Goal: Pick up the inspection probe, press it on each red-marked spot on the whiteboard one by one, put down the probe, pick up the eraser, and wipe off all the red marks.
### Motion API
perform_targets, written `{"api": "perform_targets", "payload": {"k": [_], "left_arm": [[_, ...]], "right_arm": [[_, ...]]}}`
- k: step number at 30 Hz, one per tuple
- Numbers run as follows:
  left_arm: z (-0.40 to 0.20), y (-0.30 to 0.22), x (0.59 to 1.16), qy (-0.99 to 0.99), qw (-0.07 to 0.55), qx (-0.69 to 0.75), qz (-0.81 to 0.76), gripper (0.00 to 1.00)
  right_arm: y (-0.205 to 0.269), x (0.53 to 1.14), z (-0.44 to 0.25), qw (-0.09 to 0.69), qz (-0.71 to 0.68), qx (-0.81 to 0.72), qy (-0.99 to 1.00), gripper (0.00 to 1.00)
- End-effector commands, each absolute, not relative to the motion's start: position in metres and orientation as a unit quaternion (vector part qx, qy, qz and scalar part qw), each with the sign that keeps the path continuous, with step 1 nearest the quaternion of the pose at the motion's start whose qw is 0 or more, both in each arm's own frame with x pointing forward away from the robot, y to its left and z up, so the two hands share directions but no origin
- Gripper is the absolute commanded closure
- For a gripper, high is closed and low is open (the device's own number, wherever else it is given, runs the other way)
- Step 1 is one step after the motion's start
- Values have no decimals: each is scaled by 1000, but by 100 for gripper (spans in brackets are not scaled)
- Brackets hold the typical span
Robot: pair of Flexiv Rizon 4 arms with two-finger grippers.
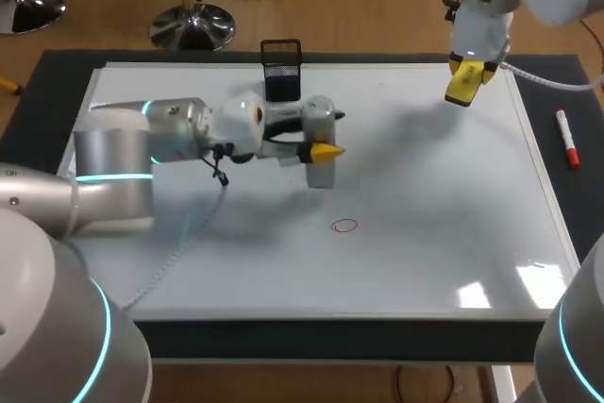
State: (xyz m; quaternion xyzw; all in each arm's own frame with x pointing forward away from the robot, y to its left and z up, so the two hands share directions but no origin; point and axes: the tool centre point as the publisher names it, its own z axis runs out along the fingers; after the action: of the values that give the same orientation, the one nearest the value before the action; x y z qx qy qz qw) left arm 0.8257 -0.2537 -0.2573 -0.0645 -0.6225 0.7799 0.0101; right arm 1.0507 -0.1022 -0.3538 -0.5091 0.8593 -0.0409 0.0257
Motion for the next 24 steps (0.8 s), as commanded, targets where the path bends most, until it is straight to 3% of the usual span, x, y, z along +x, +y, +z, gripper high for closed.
{"api": "perform_targets", "payload": {"k": [1,24], "left_arm": [[-262,-265,821,-618,24,-72,783,100],[-278,-281,774,-610,86,-68,785,100]], "right_arm": [[-103,1051,-353,25,-42,-510,859,100],[-103,1051,-353,25,-42,-510,859,100]]}}
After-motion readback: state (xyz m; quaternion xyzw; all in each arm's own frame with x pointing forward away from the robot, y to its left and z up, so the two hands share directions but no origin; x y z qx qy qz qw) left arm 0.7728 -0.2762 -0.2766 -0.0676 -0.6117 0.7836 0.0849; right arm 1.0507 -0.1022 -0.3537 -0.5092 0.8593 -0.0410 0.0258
